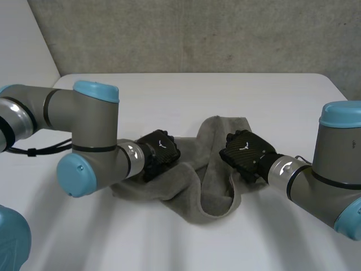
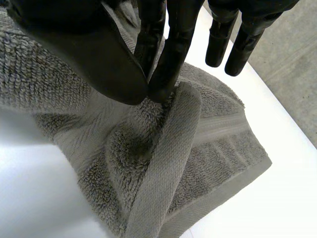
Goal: Fold the towel.
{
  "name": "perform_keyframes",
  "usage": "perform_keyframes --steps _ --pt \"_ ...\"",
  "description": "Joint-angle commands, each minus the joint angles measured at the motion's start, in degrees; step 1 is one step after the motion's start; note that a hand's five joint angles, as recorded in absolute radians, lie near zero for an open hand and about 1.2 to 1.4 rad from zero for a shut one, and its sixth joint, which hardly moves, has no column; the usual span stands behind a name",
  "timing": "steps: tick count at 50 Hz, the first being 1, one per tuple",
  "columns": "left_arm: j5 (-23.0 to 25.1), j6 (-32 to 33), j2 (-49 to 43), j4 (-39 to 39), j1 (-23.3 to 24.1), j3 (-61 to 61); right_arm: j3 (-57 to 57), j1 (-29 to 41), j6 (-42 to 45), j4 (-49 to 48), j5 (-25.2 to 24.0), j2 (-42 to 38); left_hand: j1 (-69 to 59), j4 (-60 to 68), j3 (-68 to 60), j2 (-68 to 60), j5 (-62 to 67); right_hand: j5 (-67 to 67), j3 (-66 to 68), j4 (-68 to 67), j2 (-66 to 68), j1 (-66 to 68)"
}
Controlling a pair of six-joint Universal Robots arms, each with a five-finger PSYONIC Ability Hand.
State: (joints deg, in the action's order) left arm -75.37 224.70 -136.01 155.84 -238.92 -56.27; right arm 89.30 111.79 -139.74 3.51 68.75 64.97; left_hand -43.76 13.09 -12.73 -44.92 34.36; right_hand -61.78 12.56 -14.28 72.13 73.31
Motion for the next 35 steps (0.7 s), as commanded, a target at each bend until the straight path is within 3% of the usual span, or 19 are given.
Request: perform_keyframes --steps 1,3,13,20,25,35 --pt "-0.7 -0.2 3.4 -0.2 -0.6 -2.3 0.2 0.1 0.0 0.0 0.1 0.0 -15.1 -3.1 2.7 -13.9 14.5 0.1 -2.6 4.3 -0.5 -1.7" --pt "-1.9 -0.1 5.5 -0.2 -1.5 -4.4 0.5 0.3 0.0 0.2 0.1 0.0 -23.1 -3.1 2.7 -21.9 22.5 -1.0 -2.6 4.3 0.7 -0.5" --pt "-6.3 -0.6 12.0 0.1 -4.8 -15.9 -0.6 -0.1 0.7 6.9 -3.3 1.5 -36.2 -3.1 2.7 -35.1 35.6 -8.2 -2.6 4.3 7.8 6.7" --pt "-6.4 -2.6 19.6 1.3 -6.6 -23.8 -1.2 -1.3 3.1 12.7 -5.9 3.3 -36.2 -3.1 2.7 -35.1 35.6 -8.2 -2.6 4.3 7.9 6.7" --pt "-5.9 -7.5 28.4 5.3 -8.8 -29.4 -0.4 -2.8 3.5 14.2 -5.9 7.1 -35.9 -3.1 2.7 -34.8 35.3 -8.2 -2.6 4.3 7.9 6.7" --pt "-5.6 -10.4 34.7 8.7 -8.8 -36.7 3.5 -4.8 3.8 15.1 -6.5 11.1 -31.4 -3.1 2.7 -30.2 30.8 -8.2 -2.6 4.3 7.9 6.7"
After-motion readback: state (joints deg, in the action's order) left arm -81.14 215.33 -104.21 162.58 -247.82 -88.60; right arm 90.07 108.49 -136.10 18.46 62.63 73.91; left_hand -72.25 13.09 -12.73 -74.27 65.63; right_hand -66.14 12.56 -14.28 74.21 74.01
